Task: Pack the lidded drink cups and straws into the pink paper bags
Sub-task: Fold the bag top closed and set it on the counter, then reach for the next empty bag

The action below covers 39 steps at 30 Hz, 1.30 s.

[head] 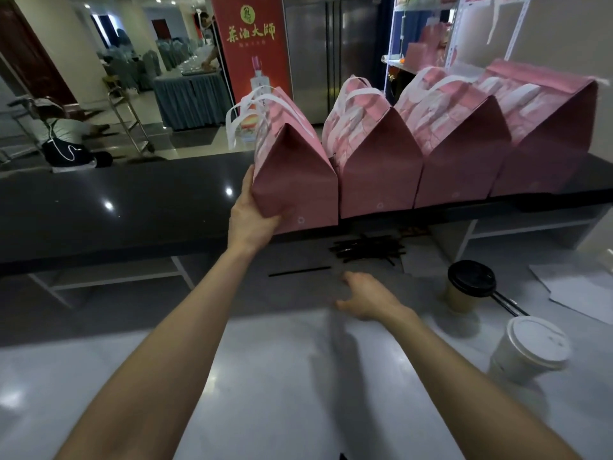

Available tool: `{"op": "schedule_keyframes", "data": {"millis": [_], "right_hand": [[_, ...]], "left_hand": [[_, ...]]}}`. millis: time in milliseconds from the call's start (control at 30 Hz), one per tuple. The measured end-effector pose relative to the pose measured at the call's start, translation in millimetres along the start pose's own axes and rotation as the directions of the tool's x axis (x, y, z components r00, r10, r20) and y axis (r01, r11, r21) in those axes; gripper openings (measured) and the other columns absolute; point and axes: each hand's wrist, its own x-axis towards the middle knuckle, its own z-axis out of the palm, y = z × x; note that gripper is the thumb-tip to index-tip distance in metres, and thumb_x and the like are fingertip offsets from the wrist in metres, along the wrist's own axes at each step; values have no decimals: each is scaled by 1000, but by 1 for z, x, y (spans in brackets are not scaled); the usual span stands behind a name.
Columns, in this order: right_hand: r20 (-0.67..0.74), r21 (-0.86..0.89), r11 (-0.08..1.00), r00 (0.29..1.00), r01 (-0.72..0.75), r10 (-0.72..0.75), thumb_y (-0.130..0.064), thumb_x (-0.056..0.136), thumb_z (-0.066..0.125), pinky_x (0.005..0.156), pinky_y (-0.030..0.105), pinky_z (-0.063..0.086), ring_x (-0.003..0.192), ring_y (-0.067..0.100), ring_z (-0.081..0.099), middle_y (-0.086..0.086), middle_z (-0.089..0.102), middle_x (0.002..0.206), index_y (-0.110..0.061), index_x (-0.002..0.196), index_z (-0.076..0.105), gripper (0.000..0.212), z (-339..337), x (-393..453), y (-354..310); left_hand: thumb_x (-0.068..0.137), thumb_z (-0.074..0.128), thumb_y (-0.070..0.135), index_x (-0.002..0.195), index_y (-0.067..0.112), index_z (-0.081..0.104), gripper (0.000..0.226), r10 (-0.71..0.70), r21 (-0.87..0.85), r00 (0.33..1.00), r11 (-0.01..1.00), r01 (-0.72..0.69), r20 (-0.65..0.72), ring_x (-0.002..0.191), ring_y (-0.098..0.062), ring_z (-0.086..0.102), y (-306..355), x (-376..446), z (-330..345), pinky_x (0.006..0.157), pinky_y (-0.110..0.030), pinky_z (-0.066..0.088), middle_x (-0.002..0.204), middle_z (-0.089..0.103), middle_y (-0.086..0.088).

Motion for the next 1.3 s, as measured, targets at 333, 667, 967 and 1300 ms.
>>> {"op": "schedule_keyframes", "data": {"millis": [333,667,967,1300], "right_hand": [[19,3,1000,1000,-7,7,-53,94,75,109,39,51,139,29,55,8,55,156,-17,161,44,82,9,-8,-3],[116,-68,989,986,132,-123,-56,98,72,117,40,45,149,28,46,6,45,166,-20,167,35,86,36,3,-63],[266,-177,904,903,390,-338,-57,99,70,120,42,42,150,29,45,5,42,169,-22,167,35,84,97,12,-210],[259,-195,871,881,450,-397,-54,98,72,112,41,48,141,26,54,-1,48,163,-27,159,48,70,178,-7,-418]], "left_hand": [[72,97,52,168,55,15,126,-54,22,996,998,52,65,122,-7,64,-1,20,1,106,-27,51,139,67,11],[91,84,49,149,33,58,66,-77,527,945,843,-109,318,124,-13,66,-51,-84,-119,103,-44,60,143,62,8],[99,72,57,153,34,53,62,-569,831,786,539,135,241,125,-20,62,-158,-198,-266,102,-38,52,148,58,6],[101,68,56,152,35,53,56,-529,834,827,531,150,189,117,-20,67,-232,-230,-463,99,-41,53,152,56,10]]}}
